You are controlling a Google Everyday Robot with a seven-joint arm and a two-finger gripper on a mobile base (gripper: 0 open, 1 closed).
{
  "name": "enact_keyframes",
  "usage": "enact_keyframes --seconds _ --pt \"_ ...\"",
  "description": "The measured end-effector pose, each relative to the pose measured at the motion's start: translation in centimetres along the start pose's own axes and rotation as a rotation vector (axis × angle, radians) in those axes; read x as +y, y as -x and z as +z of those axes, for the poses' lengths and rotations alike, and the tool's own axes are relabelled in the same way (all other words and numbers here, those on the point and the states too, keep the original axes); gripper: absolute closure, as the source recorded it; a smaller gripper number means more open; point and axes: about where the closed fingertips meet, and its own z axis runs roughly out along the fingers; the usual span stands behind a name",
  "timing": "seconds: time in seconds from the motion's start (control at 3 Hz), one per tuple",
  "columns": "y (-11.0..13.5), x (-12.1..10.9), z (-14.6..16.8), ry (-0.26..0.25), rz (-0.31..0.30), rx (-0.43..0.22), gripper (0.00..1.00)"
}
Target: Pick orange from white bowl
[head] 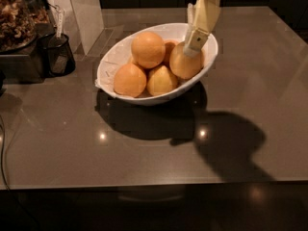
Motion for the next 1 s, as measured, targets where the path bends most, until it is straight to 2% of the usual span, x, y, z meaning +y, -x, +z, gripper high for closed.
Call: enact_keyframes --seconds 0.67,1.0 --pt "0.3 -0.5 0.4 -0.012 -0.004 -0.008 0.00" --pt "1.6 -4.8 5.7 0.039 -0.016 -0.037 0.00"
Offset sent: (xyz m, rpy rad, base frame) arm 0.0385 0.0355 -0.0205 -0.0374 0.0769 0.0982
